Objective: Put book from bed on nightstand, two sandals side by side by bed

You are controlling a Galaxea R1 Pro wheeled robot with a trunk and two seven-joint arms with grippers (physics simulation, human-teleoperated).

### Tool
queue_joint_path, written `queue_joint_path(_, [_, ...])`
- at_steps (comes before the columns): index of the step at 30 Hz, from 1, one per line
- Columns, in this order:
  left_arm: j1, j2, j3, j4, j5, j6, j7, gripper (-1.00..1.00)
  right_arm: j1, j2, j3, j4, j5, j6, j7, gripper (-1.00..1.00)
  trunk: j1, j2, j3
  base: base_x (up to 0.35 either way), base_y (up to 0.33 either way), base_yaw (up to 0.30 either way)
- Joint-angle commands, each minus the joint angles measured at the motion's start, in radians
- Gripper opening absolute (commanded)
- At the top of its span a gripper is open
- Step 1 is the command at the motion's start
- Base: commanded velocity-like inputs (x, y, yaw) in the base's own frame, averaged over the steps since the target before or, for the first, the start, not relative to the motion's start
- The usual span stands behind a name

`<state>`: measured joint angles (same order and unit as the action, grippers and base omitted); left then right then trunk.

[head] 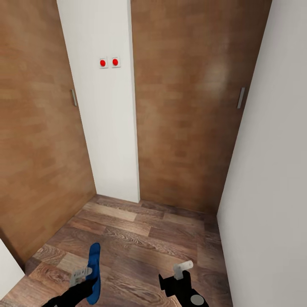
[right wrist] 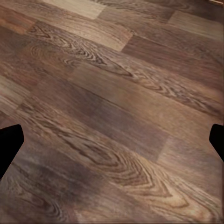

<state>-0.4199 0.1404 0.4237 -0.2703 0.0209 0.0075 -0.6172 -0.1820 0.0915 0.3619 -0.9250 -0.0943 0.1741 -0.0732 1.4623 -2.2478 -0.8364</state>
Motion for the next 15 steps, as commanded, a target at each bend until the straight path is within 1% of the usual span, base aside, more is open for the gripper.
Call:
queue_joint_path(1, [-0.001,0.004,0.004,0.040,0.002,-0.057,-0.006,-1.00,-0.001,-0.001,0.003,0.001,-0.010,0.006,-0.008,1.00,-0.004,0.007,0.002,0.000,0.000,0.000])
queue_joint_path(4, [-0.001,0.006,0.003,0.059,0.002,-0.086,-0.006,-1.00,-0.001,-0.001,0.004,0.002,-0.010,0.005,-0.009,1.00,-0.016,0.028,0.012,0.000,0.000,0.000])
queue_joint_path(9, [0.000,0.007,0.003,0.067,0.002,-0.099,-0.006,-1.00,-0.001,-0.001,0.003,0.003,-0.010,0.005,-0.010,1.00,-0.035,0.063,0.027,0.000,0.000,0.000])
queue_joint_path(15, [-0.001,0.007,0.003,0.068,0.002,-0.101,-0.006,-1.00,-0.001,-0.001,0.003,0.004,-0.010,0.005,-0.010,1.00,-0.035,0.063,0.027,0.000,0.000,0.000])
